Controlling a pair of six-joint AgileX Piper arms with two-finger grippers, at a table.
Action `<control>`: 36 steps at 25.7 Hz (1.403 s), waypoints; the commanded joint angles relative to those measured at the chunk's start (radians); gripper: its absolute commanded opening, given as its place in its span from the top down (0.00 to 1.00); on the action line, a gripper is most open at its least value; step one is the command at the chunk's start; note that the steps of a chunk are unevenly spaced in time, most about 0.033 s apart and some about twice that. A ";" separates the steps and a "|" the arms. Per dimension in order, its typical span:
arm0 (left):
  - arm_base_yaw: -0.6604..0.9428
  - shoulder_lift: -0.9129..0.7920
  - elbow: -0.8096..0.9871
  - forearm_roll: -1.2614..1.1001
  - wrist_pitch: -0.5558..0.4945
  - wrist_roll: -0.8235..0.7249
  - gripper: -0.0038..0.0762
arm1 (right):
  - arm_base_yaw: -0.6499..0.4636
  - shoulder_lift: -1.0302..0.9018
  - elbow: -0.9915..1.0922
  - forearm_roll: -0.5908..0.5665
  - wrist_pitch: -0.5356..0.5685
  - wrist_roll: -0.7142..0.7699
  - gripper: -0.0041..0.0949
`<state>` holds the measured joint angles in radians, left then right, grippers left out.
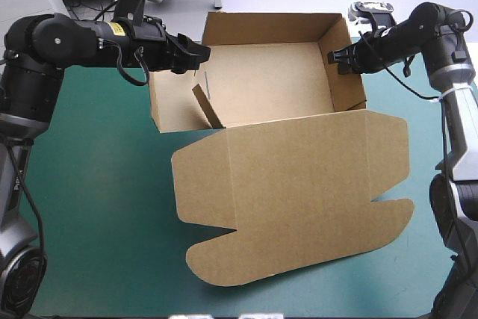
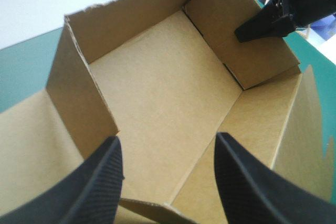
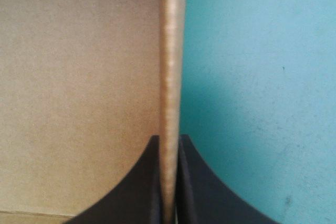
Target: Fold the box
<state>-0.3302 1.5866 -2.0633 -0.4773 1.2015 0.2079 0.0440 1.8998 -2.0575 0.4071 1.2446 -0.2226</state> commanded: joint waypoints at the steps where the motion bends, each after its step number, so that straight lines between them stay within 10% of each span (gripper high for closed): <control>1: -0.033 -0.098 -0.048 0.081 -0.078 -0.026 0.49 | -0.002 -0.057 -0.032 0.034 -0.002 0.013 0.98; 18: -0.010 -0.185 0.015 0.859 0.060 -0.192 0.50 | -0.006 -0.081 -0.032 0.046 -0.004 0.009 0.98; 25: 0.303 -0.186 0.147 0.625 0.005 -0.143 0.50 | -0.062 -0.102 -0.032 0.146 0.000 -0.006 0.98; 36: 0.746 -0.185 0.776 -0.422 -0.205 0.359 0.50 | -0.073 -0.106 -0.032 0.239 0.000 -0.028 0.98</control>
<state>0.4073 1.4347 -1.3518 -0.7192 1.0511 0.4793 -0.0254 1.8573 -2.0575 0.5657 1.2446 -0.2468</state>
